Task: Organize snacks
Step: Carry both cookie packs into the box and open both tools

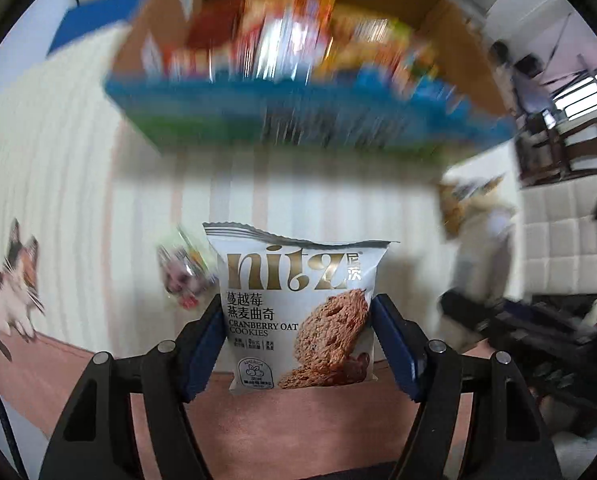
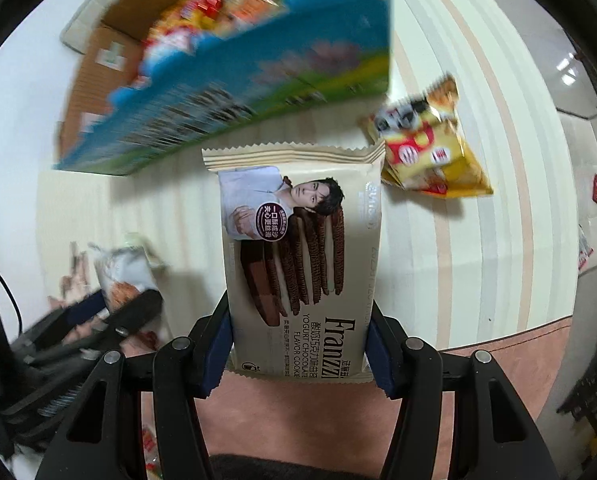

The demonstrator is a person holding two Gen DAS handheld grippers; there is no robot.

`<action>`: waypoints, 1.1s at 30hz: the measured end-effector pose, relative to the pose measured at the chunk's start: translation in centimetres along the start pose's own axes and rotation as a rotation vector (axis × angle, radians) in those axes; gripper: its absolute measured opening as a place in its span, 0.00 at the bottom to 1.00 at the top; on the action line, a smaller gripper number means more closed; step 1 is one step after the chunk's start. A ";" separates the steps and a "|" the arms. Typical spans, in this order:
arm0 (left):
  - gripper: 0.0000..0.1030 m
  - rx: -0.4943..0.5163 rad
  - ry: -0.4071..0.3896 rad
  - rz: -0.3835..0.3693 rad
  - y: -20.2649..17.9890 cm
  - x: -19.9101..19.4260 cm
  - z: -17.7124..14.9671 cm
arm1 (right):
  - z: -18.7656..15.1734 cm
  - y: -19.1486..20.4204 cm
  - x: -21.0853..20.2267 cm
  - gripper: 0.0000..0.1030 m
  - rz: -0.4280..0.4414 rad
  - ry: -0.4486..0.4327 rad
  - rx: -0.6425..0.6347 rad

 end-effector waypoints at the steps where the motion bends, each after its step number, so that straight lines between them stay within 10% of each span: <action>1: 0.68 0.002 -0.028 -0.022 -0.2 -1.7 1.0 | 0.2 0.5 -1.0 0.59 0.015 -0.011 -0.009; 11: 0.68 0.023 -0.172 0.014 4.3 -12.1 13.0 | 11.0 5.1 -9.6 0.59 0.054 -0.153 -0.088; 27: 0.69 -0.042 0.058 0.096 9.7 -3.3 22.7 | 24.3 8.2 -0.7 0.60 -0.028 -0.001 -0.056; 33: 0.70 -0.145 0.138 0.035 11.5 -1.9 22.3 | 24.9 8.5 0.7 0.86 -0.062 0.008 -0.068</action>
Point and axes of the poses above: each gripper's, at about its wrist camera, not at the fingertips, and x roughly the way its jaws point, y to its left, z to its top, the point moved 3 cm from there along x, roughly the way its jaws point, and after that the axes turned 5 degrees about y, right-handed, at the moved point
